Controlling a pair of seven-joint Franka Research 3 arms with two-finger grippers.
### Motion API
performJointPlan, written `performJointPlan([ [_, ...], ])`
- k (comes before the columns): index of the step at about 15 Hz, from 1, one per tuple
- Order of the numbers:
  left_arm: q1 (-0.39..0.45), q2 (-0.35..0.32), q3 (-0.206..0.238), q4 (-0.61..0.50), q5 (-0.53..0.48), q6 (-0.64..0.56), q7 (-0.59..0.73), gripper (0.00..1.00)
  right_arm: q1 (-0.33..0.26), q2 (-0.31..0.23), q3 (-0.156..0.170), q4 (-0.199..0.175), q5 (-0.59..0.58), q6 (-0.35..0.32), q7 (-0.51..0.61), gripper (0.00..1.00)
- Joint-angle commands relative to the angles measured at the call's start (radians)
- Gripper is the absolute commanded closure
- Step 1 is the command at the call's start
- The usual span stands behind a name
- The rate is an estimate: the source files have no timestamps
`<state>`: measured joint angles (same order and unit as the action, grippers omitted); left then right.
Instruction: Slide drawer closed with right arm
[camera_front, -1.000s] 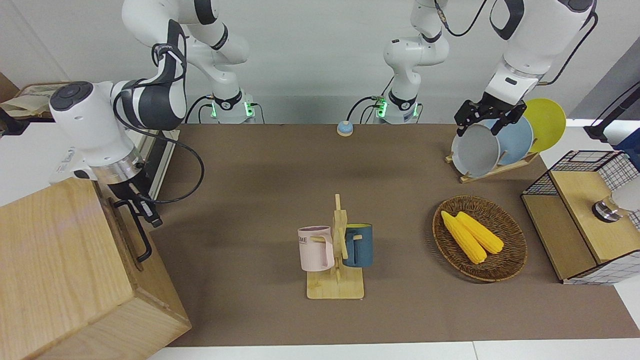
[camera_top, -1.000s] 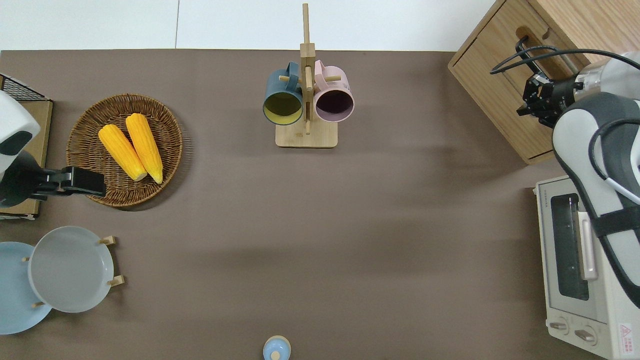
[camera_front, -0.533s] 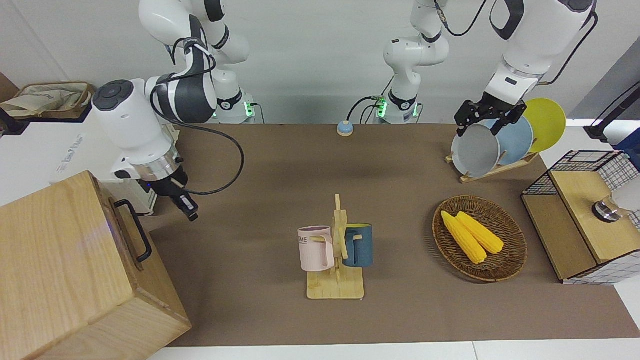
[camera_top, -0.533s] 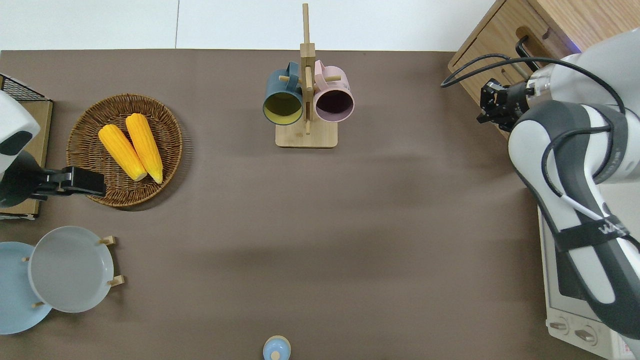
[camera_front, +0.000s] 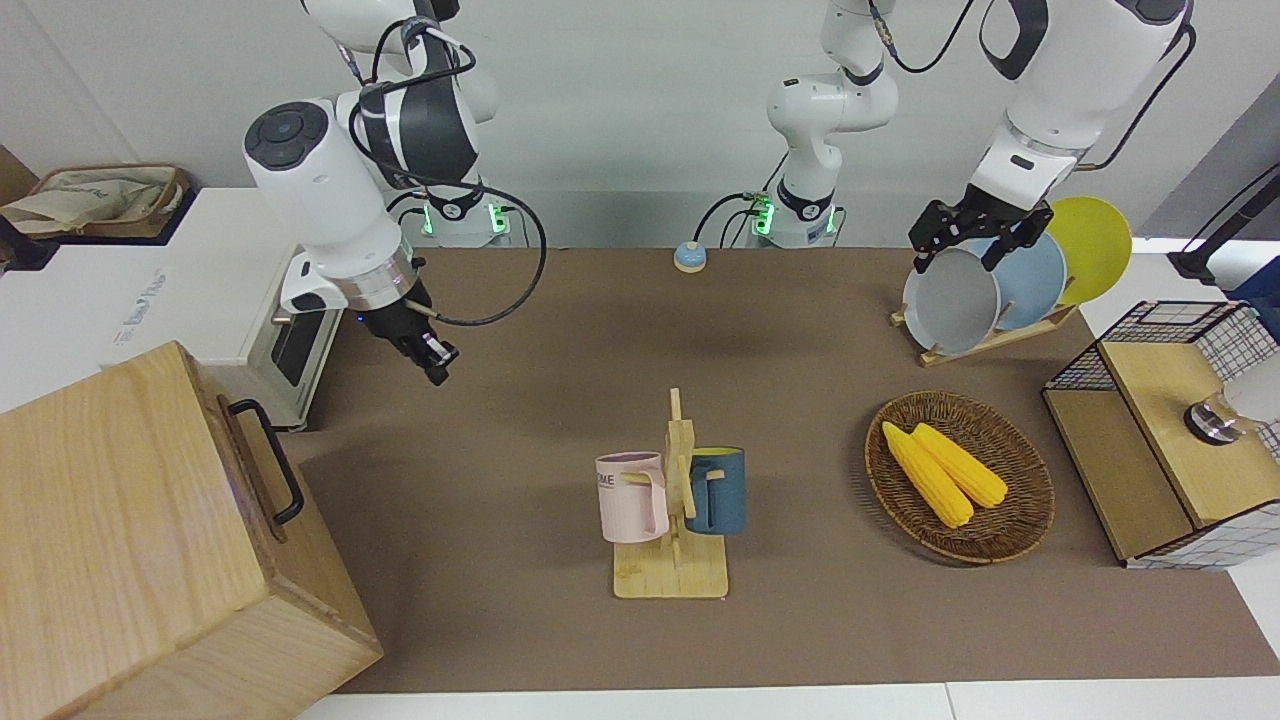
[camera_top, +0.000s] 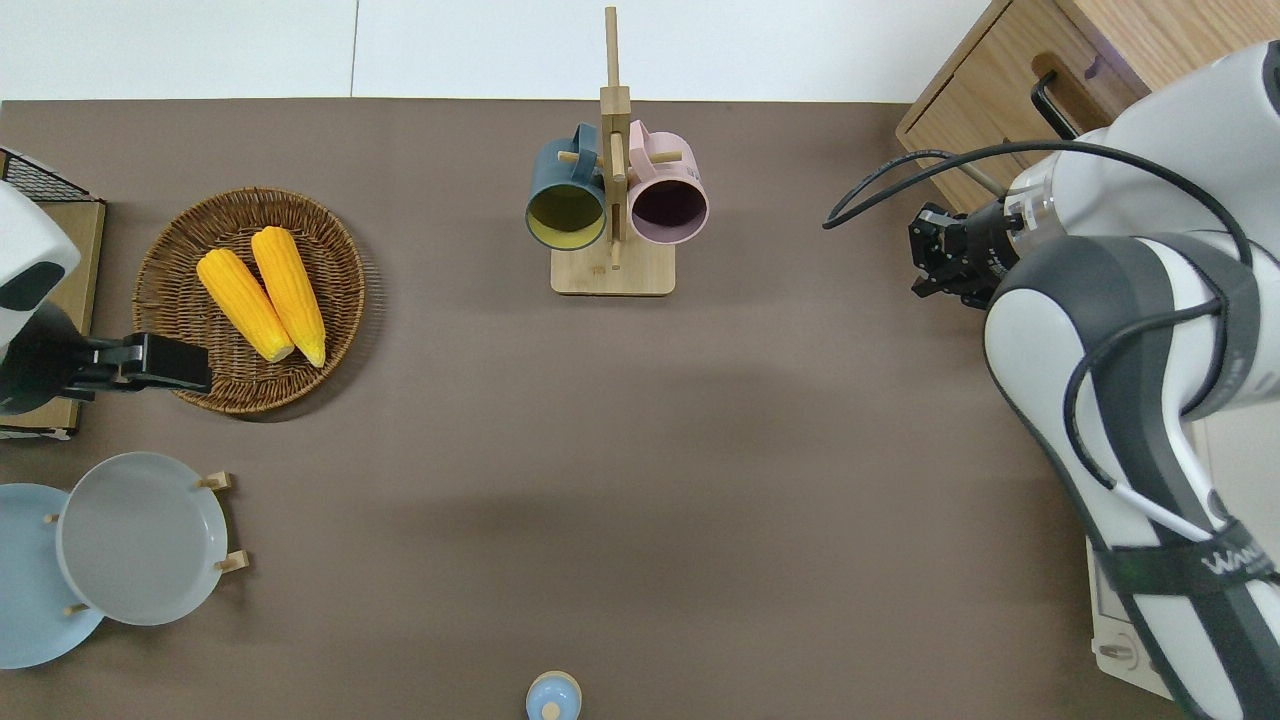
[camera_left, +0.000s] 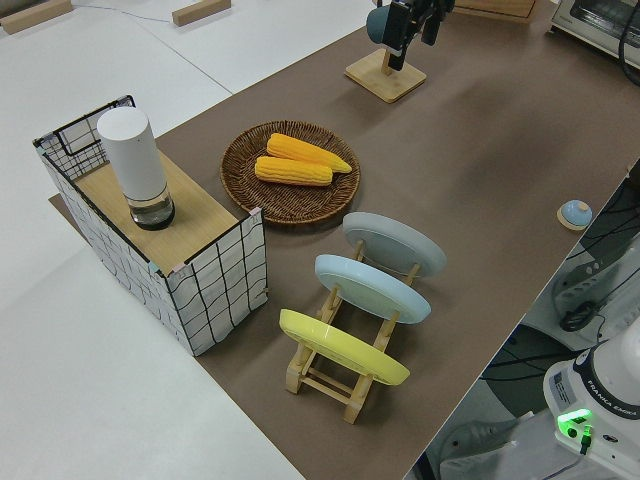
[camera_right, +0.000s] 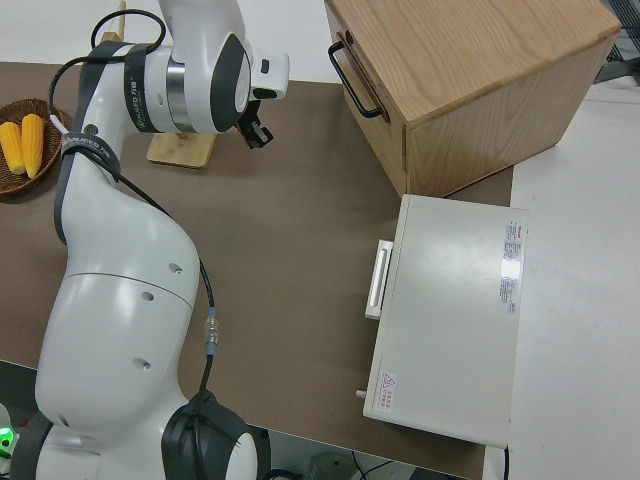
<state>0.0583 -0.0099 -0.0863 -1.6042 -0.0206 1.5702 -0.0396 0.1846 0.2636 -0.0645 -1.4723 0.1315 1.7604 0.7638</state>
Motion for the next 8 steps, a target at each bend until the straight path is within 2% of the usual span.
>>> performJointPlan([
  [1,-0.005,-0.01,0.005,-0.005,0.011,-0.012,0.007,0.0,0.013,-0.107,-0.008,-0.089,-0.001,-0.051,-0.128,1.0],
  [3,-0.005,-0.01,0.005,-0.005,0.011,-0.012,0.007,0.0,0.013,-0.164,-0.011,-0.143,-0.027,-0.058,-0.231,1.0],
  [4,-0.005,-0.01,0.004,-0.005,0.011,-0.012,0.007,0.0,0.009,-0.185,-0.014,-0.158,-0.041,-0.07,-0.274,1.0],
  [8,-0.006,-0.01,0.005,-0.005,0.011,-0.013,0.007,0.0,-0.004,-0.227,-0.02,-0.164,-0.11,-0.125,-0.429,1.0],
])
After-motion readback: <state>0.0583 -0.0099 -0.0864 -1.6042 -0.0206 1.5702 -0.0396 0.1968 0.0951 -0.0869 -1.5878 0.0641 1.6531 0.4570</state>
